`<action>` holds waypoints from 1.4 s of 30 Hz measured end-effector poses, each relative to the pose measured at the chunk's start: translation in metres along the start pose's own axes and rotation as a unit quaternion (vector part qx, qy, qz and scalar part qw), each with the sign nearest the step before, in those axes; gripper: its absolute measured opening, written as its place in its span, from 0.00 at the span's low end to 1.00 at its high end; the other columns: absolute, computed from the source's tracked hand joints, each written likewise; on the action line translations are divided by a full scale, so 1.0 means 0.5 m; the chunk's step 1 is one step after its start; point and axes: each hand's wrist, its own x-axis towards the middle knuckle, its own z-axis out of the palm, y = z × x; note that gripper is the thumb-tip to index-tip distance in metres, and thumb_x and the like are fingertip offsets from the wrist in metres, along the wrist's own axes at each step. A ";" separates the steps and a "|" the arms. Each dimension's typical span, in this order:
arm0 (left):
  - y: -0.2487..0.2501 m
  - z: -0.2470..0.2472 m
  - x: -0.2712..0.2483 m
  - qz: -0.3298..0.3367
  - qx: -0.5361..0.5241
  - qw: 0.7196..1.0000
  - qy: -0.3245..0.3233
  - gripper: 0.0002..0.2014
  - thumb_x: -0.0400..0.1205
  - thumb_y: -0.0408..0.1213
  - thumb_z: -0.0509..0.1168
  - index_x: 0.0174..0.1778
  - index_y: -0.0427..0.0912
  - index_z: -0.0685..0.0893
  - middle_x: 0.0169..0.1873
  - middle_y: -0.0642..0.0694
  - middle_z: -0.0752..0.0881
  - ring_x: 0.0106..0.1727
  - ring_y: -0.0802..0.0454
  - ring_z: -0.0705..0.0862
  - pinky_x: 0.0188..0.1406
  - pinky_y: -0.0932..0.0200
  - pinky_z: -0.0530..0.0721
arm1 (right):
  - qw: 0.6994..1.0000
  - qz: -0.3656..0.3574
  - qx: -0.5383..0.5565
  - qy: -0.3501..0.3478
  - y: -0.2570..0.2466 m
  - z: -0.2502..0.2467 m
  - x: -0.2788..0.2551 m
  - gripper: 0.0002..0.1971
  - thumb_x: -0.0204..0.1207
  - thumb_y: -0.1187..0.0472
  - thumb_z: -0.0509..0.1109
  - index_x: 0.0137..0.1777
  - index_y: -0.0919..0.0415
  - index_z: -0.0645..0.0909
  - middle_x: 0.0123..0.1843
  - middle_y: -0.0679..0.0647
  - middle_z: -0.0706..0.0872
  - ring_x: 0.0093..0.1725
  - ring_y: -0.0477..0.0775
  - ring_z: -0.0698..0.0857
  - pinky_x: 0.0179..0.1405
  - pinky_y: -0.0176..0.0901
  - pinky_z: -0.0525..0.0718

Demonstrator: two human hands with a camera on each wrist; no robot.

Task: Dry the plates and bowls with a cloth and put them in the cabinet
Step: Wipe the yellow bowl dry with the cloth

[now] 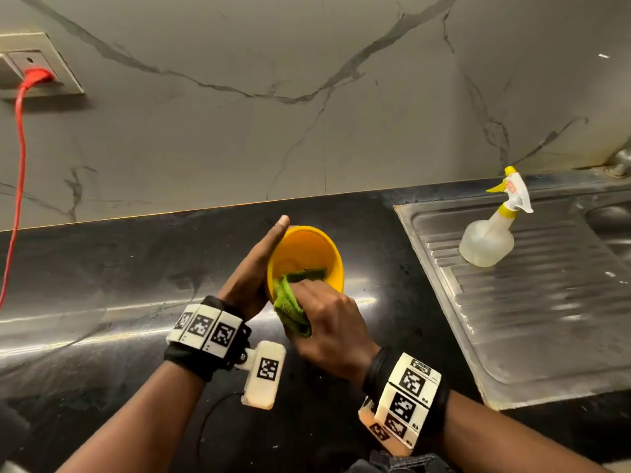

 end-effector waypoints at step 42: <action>-0.014 0.023 -0.016 0.262 0.100 0.952 0.125 0.25 0.73 0.61 0.63 0.58 0.49 0.86 0.57 0.46 0.89 0.61 0.49 0.86 0.65 0.43 0.81 | 0.968 0.089 0.235 0.009 -0.015 -0.034 0.025 0.10 0.74 0.58 0.76 0.45 0.46 0.76 0.36 0.40 0.80 0.34 0.41 0.78 0.35 0.33 0.73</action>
